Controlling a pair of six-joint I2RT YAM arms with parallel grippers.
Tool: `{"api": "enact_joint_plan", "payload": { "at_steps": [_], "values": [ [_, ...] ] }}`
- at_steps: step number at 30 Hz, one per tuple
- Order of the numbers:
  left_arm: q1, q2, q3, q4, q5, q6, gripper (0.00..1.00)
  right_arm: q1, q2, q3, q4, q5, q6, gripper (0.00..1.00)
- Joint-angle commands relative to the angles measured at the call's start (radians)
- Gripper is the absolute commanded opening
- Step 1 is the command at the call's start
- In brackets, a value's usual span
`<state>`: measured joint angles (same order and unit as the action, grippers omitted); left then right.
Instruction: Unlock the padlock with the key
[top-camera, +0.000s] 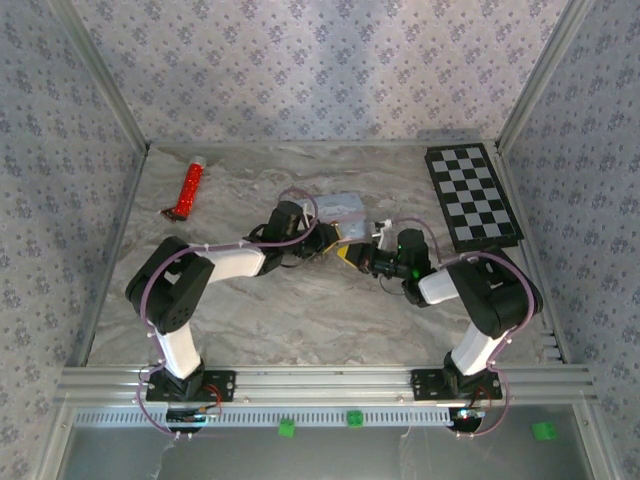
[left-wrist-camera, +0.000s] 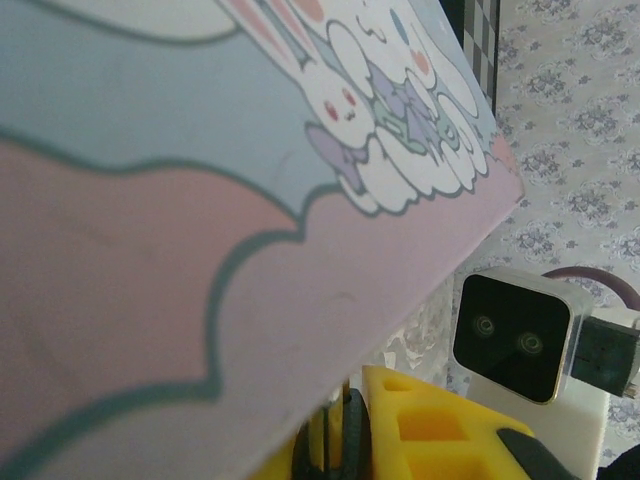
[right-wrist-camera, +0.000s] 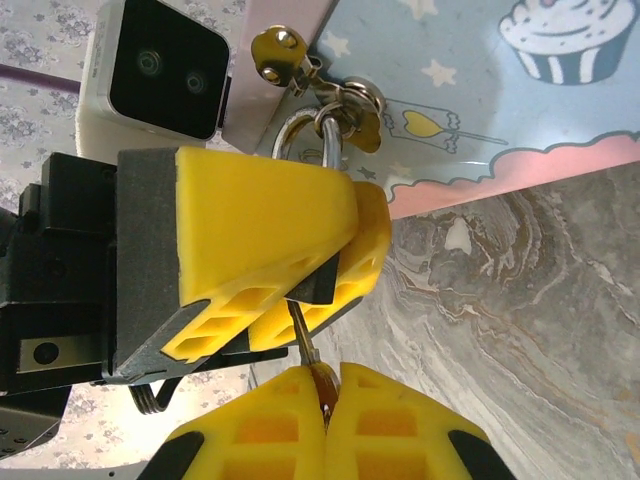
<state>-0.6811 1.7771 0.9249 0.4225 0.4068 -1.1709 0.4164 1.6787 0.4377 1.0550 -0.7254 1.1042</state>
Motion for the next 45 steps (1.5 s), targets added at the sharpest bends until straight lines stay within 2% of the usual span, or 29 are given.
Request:
{"api": "enact_joint_plan", "payload": {
  "at_steps": [1,7,14,20,28,31,33,36,40,43,45],
  "values": [
    [-0.024,0.006,0.017,0.045,0.075,-0.005,0.22,-0.026,-0.011,-0.02,0.017,0.064,0.013,0.0],
    [-0.026,0.02,0.033,0.045,0.075,-0.006,0.23,-0.022,-0.015,-0.02,0.032,0.057,0.025,0.0],
    [-0.026,0.026,0.038,0.045,0.068,-0.01,0.2,-0.012,-0.034,-0.022,0.021,0.06,0.025,0.0],
    [-0.013,0.026,0.031,0.049,0.042,-0.006,0.29,-0.011,-0.053,-0.041,-0.01,0.064,0.009,0.0],
    [0.014,0.058,0.046,0.052,0.044,0.001,0.3,-0.018,-0.062,-0.05,-0.044,0.067,-0.01,0.0],
    [0.014,0.059,0.043,0.026,0.032,0.006,0.34,-0.036,-0.076,-0.071,-0.06,0.078,-0.015,0.0],
    [0.011,0.041,0.045,-0.047,-0.002,0.033,0.36,-0.054,-0.099,-0.078,-0.128,0.082,-0.038,0.0],
    [-0.015,0.003,0.093,-0.273,-0.089,0.146,0.39,-0.074,-0.155,-0.078,-0.279,0.095,-0.109,0.0],
    [-0.101,-0.05,0.202,-0.59,-0.319,0.39,0.39,-0.089,-0.245,-0.058,-0.435,0.098,-0.206,0.0],
    [-0.135,-0.052,0.262,-0.703,-0.437,0.528,0.41,-0.091,-0.309,-0.033,-0.554,0.111,-0.279,0.0],
    [-0.136,-0.048,0.282,-0.719,-0.472,0.594,0.41,-0.091,-0.341,-0.022,-0.599,0.118,-0.309,0.0]
  ]
}}
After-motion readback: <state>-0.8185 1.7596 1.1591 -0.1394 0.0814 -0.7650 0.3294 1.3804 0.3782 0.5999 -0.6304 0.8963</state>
